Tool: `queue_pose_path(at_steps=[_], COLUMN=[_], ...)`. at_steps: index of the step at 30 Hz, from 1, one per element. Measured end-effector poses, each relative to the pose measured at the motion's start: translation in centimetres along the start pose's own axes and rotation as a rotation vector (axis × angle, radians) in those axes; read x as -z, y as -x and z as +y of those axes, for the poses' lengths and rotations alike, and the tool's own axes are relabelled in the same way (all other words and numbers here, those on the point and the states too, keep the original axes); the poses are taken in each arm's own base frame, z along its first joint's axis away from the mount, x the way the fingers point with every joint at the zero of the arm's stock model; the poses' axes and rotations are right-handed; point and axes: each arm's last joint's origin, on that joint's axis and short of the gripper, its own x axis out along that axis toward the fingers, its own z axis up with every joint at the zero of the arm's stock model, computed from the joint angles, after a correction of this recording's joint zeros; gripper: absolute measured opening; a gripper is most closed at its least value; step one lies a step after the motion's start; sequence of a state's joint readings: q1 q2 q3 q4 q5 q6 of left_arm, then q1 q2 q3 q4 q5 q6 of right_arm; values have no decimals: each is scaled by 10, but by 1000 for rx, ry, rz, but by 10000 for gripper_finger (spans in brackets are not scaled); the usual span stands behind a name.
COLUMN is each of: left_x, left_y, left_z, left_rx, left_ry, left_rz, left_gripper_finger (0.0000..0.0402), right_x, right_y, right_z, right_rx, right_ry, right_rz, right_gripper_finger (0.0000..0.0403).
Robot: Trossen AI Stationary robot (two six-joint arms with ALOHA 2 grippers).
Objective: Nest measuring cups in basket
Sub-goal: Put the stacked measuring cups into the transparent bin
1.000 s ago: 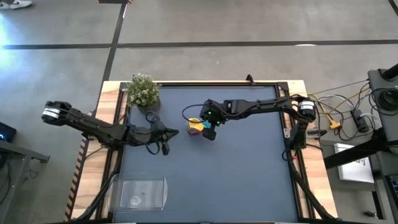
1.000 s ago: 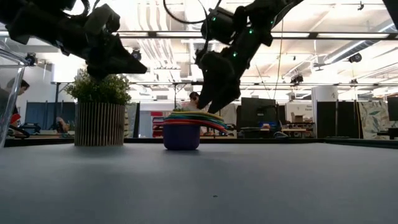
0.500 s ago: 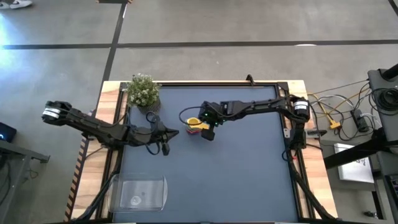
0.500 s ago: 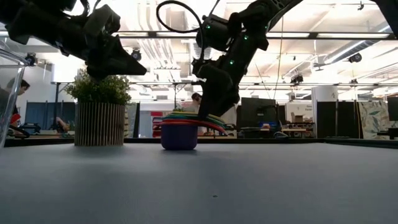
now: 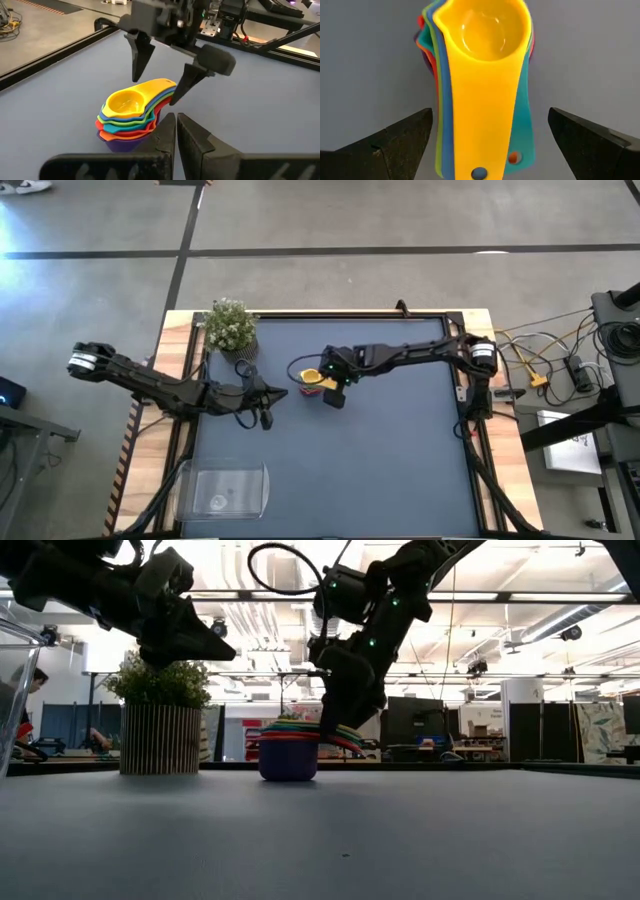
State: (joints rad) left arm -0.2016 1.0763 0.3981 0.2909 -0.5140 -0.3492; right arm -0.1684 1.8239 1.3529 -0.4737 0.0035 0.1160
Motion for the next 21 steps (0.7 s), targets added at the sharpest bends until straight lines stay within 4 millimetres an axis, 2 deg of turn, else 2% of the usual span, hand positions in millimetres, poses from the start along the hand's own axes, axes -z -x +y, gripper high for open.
queue_pose_path(at_steps=[7, 13, 16, 21], left_x=[0, 0, 0, 0], left_y=[0, 0, 0, 0], left_z=[0, 0, 0, 0], left_rx=[0, -1, -1, -1], left_ry=[1, -1, -1, -1], left_rz=[0, 3, 3, 3], left_gripper_finger=[0, 0, 0, 0], right_x=[8, 1, -3, -1], right_y=[-22, -18, -13, -12], right_z=[-1, -1, -1, -1], right_rx=[7, 5, 9, 32], right_ry=[5, 11, 22, 39], right_rz=[62, 39, 49, 81], right_gripper_finger=[386, 380, 355, 276])
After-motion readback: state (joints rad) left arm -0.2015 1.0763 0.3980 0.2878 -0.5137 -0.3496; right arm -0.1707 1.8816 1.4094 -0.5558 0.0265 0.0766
